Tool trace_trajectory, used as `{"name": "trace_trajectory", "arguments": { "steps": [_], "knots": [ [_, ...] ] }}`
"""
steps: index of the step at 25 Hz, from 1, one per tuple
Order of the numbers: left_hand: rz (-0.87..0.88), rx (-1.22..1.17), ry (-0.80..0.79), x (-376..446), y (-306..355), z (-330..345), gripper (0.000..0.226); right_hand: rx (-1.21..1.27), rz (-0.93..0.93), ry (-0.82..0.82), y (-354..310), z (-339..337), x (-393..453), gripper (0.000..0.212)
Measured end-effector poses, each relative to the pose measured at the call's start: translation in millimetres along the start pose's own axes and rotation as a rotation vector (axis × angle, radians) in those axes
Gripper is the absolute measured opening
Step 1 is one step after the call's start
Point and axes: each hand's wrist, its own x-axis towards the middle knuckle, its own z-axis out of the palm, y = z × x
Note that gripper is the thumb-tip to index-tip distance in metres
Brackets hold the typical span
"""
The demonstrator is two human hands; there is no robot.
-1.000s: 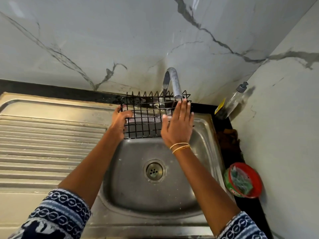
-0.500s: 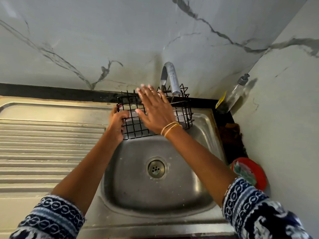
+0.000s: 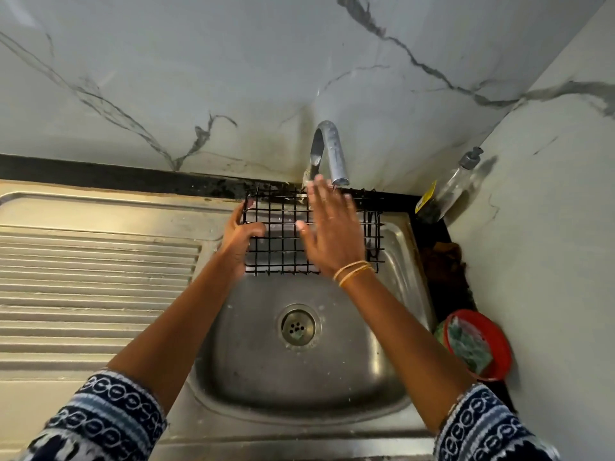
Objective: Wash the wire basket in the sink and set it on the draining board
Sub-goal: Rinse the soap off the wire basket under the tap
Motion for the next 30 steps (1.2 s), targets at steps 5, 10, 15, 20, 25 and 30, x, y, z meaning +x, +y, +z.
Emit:
{"name": "trace_trajectory", "arguments": {
  "steps": [5, 10, 15, 20, 25, 30],
  "knots": [
    [-0.017, -0.025, -0.003, 0, 3, 12, 0.074, 0.076, 0.371, 0.057, -2, -3, -1, 0.07],
    [-0.015, -0.047, -0.022, -4, 0, 17, 0.085, 0.04, -0.036, -0.003, -20, -2, -2, 0.064],
    [-0.062, -0.058, 0.004, 4, -2, 3, 0.087, 0.075, 0.527, 0.105, 20, -4, -5, 0.069],
    [-0.061, -0.079, -0.065, 0, -4, 19, 0.1, 0.035, -0.142, -0.043, -46, 3, -23, 0.067],
    [-0.023, -0.062, -0.061, 5, 4, 2, 0.073, 0.276, 0.659, 0.094, 49, -14, -17, 0.069],
    [-0.02, 0.101, -0.117, 11, 20, 30, 0.078, 1.457, 1.152, 0.144, 76, -19, -33, 0.077]
  ]
}}
